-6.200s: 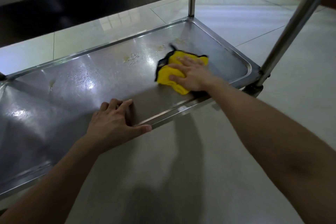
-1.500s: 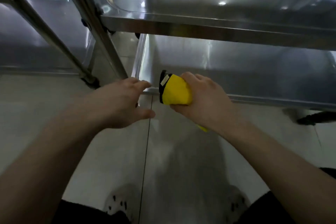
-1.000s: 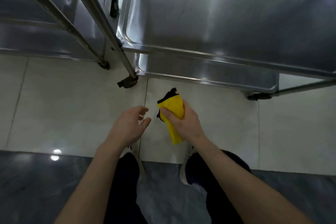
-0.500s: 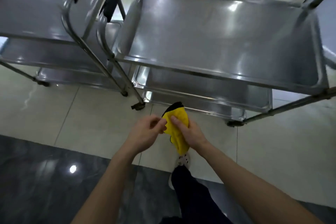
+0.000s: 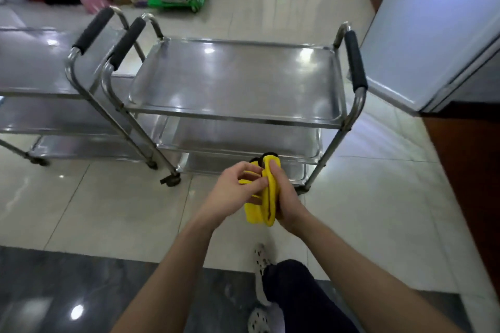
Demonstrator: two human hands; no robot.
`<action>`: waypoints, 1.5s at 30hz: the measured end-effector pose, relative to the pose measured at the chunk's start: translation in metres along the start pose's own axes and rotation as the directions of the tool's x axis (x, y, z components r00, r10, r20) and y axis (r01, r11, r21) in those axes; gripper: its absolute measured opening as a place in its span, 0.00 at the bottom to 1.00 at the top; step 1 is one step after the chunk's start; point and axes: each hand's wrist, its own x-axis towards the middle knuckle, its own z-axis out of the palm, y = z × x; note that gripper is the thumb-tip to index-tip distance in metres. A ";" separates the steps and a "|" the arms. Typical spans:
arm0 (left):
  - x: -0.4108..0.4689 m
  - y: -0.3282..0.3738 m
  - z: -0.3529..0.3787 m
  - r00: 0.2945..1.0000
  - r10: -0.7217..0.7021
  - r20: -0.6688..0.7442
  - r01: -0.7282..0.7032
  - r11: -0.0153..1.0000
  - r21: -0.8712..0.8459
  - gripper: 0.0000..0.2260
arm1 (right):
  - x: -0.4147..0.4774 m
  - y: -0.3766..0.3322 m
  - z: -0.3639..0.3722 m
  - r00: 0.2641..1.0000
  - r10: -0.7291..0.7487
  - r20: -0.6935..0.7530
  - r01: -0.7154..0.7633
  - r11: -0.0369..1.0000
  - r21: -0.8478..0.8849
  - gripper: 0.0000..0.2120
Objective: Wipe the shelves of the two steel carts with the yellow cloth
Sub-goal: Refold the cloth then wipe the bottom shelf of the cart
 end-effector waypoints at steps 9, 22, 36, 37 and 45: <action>0.065 0.072 0.160 0.934 0.206 0.291 -0.284 0.923 0.260 0.24 | -0.037 -0.086 -0.160 0.989 -0.023 -0.145 0.055 0.973 0.225 0.26; 0.256 0.170 0.410 0.868 0.346 0.357 -0.477 0.783 0.399 0.11 | -0.028 -0.261 -0.457 0.993 -0.015 -0.118 -0.023 0.949 -0.315 0.26; 0.517 0.253 0.489 0.807 0.410 0.425 -0.589 0.512 0.625 0.09 | 0.147 -0.459 -0.646 0.965 -0.239 0.106 0.159 0.216 -0.963 0.11; 0.537 0.260 0.495 0.808 0.399 0.434 -0.589 0.522 0.617 0.09 | 0.163 -0.476 -0.656 0.965 -0.238 0.114 0.162 0.192 -0.968 0.11; 0.660 0.348 0.507 0.845 0.375 0.381 -0.534 0.640 0.553 0.13 | 0.281 -0.603 -0.701 0.944 -0.233 0.232 0.268 0.133 -0.954 0.19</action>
